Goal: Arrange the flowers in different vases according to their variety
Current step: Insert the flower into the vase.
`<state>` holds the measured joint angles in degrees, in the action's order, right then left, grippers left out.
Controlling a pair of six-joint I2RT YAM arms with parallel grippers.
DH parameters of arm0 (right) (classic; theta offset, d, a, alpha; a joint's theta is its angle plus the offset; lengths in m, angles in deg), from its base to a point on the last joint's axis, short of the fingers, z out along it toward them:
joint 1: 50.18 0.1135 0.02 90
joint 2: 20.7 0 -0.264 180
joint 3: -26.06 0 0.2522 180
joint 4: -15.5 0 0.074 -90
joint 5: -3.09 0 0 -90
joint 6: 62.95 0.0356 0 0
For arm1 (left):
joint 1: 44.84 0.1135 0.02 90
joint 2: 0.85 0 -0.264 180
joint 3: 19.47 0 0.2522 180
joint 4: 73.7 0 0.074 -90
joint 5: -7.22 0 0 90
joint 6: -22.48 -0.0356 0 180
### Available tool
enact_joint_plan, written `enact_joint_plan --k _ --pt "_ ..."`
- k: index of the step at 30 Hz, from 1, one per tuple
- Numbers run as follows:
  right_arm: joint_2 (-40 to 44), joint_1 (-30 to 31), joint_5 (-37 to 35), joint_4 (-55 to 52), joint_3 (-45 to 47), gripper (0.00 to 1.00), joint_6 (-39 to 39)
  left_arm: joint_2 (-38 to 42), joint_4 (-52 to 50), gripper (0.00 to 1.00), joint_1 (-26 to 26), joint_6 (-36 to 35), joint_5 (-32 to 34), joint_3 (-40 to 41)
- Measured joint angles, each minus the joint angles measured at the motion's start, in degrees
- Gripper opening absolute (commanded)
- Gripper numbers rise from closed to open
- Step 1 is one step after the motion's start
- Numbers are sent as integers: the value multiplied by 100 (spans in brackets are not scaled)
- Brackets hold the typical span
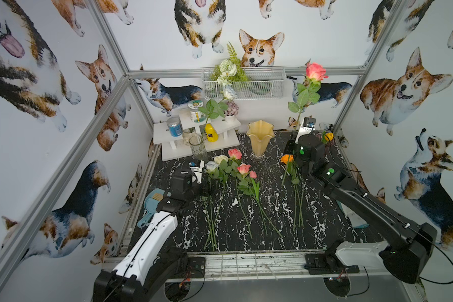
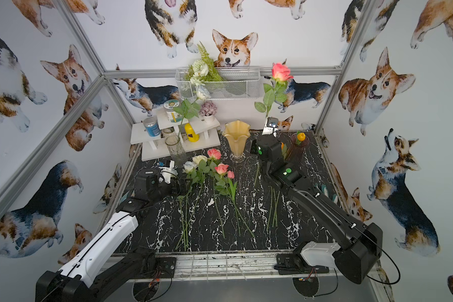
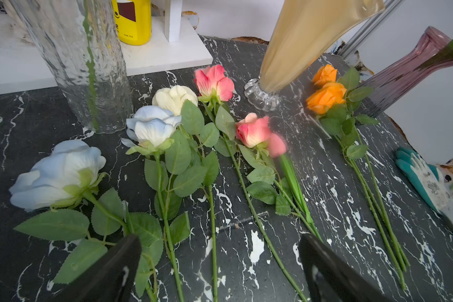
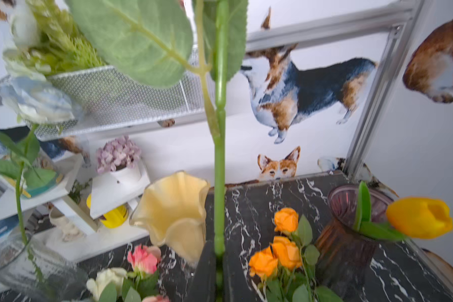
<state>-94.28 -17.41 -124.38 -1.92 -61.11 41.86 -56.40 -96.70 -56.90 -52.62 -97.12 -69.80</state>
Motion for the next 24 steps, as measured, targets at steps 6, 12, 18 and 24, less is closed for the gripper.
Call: enact_joint_plan --k 6,12,18,24 --pt "-984 -262 103 966 -1274 0 -785 -33 2 100 -11 28 -72 0" --pt "-2149 -361 289 1655 -2573 0 -1322 -48 2 100 -28 39 -83 2" --pt "-3077 -380 304 2199 -3504 0 -1611 -48 4 100 -37 39 -81 13" --pt "-3733 -391 302 2562 -3921 0 -1703 -66 4 100 -46 39 -76 13"
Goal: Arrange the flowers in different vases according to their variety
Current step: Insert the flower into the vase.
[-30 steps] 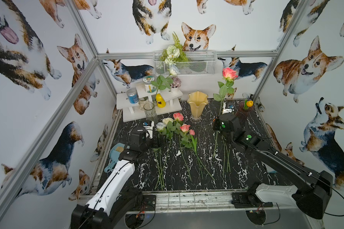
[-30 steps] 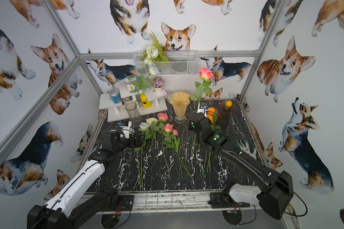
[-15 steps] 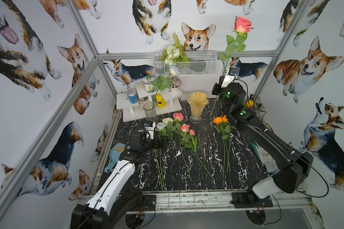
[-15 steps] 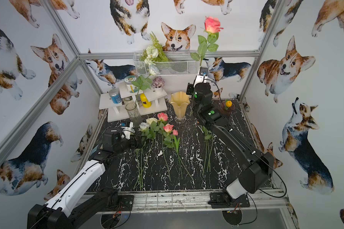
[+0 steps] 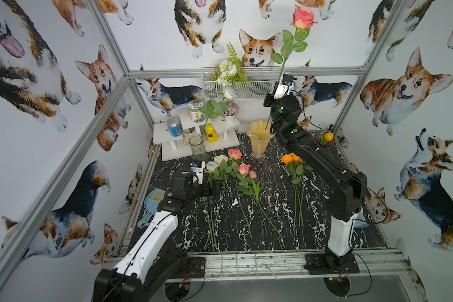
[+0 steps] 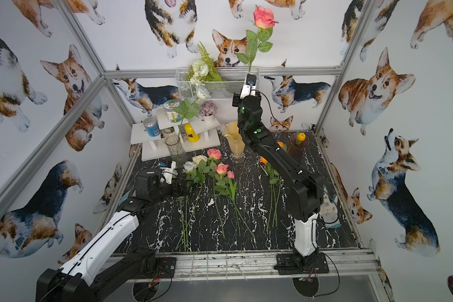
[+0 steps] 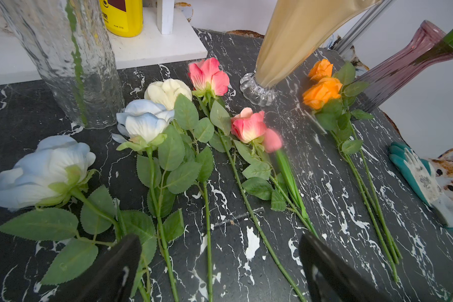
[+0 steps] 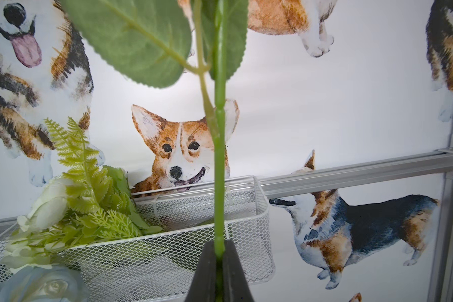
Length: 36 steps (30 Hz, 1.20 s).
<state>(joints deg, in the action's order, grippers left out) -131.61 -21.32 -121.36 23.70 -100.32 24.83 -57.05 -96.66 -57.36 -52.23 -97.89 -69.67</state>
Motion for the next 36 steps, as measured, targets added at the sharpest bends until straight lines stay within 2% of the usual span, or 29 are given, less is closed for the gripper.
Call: enact_joint_plan --k 7,8,9,11,13,15,18,28,36 --pt "-146 26 0 133 514 0 57 -9 2 100 -11 0 50 11" --pt "-146 35 0 131 599 3 68 -9 2 100 -13 0 55 11" --pt "-146 50 2 129 682 16 70 -11 2 100 -17 0 70 11" --pt "-131 90 4 101 804 31 129 -11 2 100 -22 0 92 11" --pt "-48 133 20 9 966 59 160 -11 2 100 -24 0 105 13" --pt "83 168 22 -26 1123 81 166 -11 2 100 -33 0 125 15" --pt "376 225 17 -85 1386 100 168 -4 2 100 -42 2 142 17" --pt "1449 291 212 -802 2328 100 549 -4 -2 100 -103 4 267 20" --pt "2323 289 761 -2098 2979 100 1270 -13 -7 100 -179 9 363 20"
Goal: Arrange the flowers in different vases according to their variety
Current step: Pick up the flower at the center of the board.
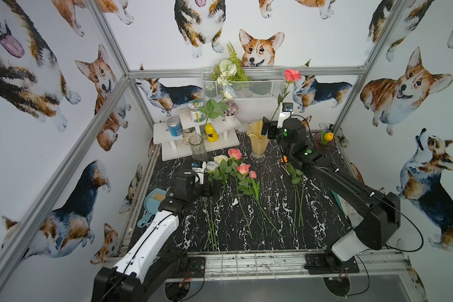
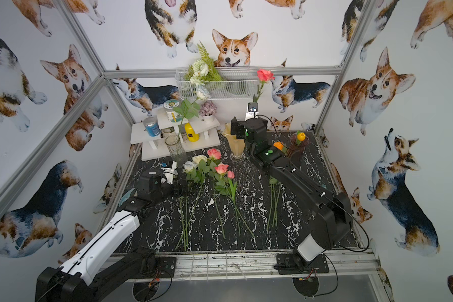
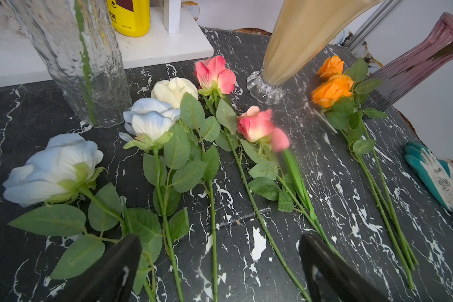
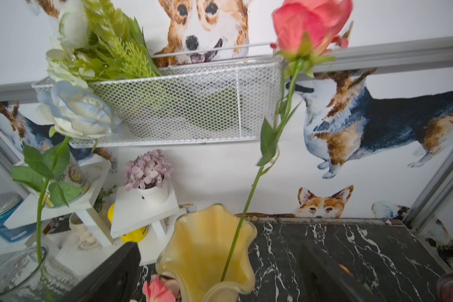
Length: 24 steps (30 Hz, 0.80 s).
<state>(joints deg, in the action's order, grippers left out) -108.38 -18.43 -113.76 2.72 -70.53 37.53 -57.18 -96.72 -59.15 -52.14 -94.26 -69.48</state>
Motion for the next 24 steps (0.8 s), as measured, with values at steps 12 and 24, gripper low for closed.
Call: enact_joint_plan --k 12,24 --pt "1357 -350 1040 -1847 1438 100 883 -76 -11 100 -50 20 76 0" --pt "2282 -1381 1814 -2708 3215 100 1366 -129 -48 100 -87 20 76 0"
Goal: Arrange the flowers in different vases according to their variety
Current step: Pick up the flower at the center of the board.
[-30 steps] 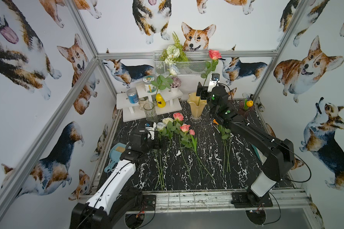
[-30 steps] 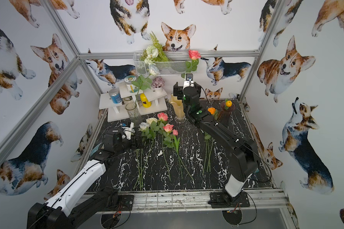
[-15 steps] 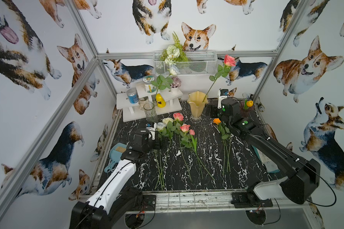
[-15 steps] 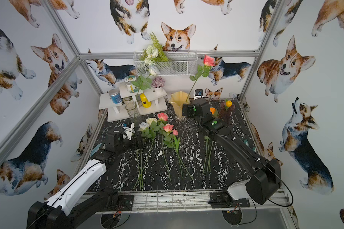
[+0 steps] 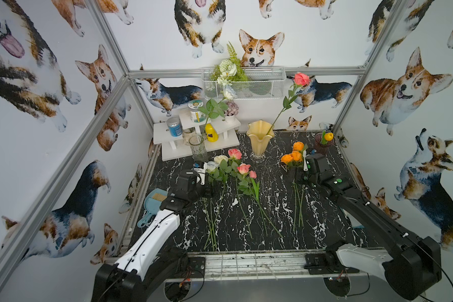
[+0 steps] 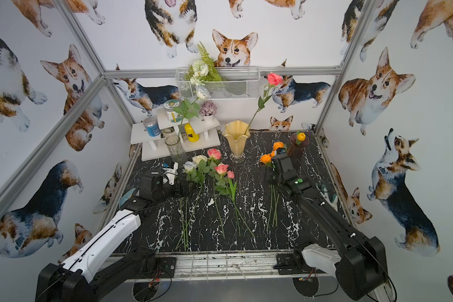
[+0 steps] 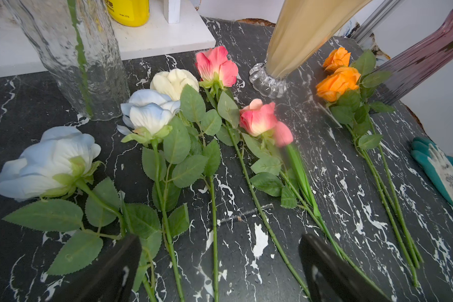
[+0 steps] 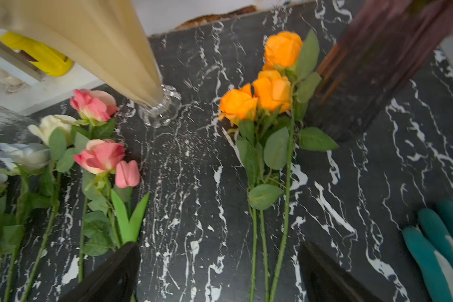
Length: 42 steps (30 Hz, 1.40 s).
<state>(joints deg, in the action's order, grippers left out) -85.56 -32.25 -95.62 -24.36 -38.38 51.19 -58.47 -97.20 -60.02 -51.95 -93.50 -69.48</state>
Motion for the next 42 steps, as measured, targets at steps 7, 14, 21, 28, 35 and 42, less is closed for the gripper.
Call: enact_joint_plan --k 7,14,21,28,35,42 --pt "-203 -544 372 -151 317 98 98 -7 -35 100 -17 0 -2 0" --pt "-654 -1108 636 -109 564 88 98 -4 -39 100 -17 0 -2 0" --pt "-1220 -1300 1021 197 787 73 131 -7 -39 100 -17 0 -4 -2" --pt "-1670 -1320 922 363 632 56 162 0 -44 100 -20 4 -7 -2" --pt "-2070 -1344 793 481 514 47 118 9 -57 100 -20 17 -7 -2" --pt "-2413 -1344 730 544 459 37 116 15 -74 100 -17 17 -4 -2"
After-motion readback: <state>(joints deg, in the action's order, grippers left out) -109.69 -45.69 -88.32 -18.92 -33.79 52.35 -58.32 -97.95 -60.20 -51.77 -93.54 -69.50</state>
